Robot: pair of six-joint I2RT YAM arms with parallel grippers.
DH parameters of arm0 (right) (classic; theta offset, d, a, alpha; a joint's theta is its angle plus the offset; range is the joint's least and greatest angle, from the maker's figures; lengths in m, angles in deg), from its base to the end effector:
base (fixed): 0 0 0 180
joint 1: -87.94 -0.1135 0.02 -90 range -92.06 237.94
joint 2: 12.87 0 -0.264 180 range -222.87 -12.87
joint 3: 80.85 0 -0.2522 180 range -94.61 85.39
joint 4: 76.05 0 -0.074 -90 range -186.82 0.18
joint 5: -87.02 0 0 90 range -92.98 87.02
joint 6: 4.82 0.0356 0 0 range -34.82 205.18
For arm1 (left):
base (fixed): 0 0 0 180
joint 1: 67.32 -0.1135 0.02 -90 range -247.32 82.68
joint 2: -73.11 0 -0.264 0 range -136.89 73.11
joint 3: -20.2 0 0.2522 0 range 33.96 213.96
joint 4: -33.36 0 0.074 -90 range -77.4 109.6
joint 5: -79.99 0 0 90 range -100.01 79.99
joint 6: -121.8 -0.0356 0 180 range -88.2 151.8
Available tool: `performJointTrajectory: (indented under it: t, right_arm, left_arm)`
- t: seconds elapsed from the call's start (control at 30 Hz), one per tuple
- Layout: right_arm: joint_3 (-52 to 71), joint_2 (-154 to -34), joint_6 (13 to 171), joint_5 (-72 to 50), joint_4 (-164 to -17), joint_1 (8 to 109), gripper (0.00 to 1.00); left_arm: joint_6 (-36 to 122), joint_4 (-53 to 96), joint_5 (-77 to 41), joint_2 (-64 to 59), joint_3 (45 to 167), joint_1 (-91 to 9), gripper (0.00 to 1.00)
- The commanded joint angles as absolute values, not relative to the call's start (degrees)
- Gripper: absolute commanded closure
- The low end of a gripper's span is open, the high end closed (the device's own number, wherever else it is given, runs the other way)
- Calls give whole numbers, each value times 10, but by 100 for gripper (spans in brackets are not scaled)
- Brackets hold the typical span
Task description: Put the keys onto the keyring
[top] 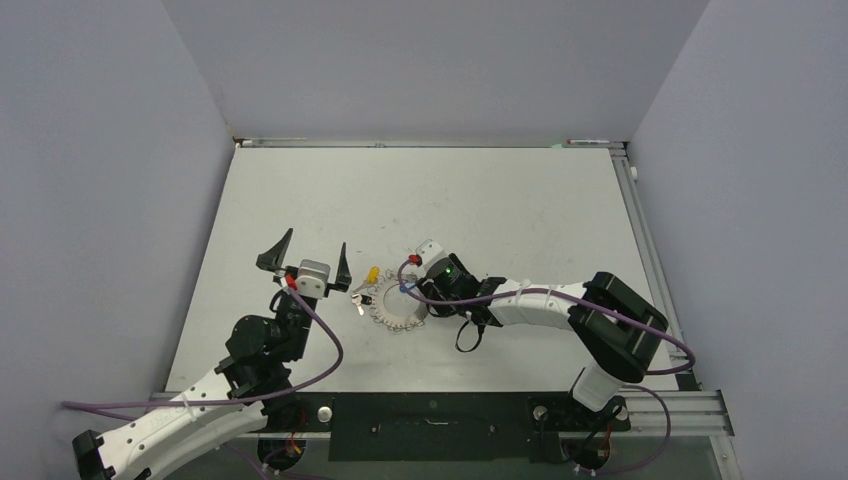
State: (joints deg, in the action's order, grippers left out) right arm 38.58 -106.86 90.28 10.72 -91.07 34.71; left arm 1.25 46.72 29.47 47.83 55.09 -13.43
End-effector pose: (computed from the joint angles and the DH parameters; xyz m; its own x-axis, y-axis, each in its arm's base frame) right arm 0.1989 0.2520 0.1567 -0.5070 -0.5341 -0.6765 -0.6417 0.7579 -0.1175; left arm 0.0910 -0.0863 0.3079 0.3397 0.2001 -0.9190 0.1230 0.9593 0.2543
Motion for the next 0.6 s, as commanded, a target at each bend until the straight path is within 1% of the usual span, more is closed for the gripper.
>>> performJointTrajectory:
  t: [0.0,0.2,0.33,0.47,0.57]
  right_arm:
    - [373,-1066,931,189,-954,350,40]
    - [377,-1027,935,225,-971,346,39]
    - [383,-990,935,235,-964,344,41]
    - [405,-941,936,244,-928,339,42]
    - [436,-887,935,252,-873,333,41]
  left_arm:
    - [23,483,283,474,553,-139,4]
    - [27,484,280,471,553,-139,4]
    - [28,484,279,469,553,-140,4]
    - [29,495,292,468,551,-140,4]
    - [27,500,298,466,550,-140,4]
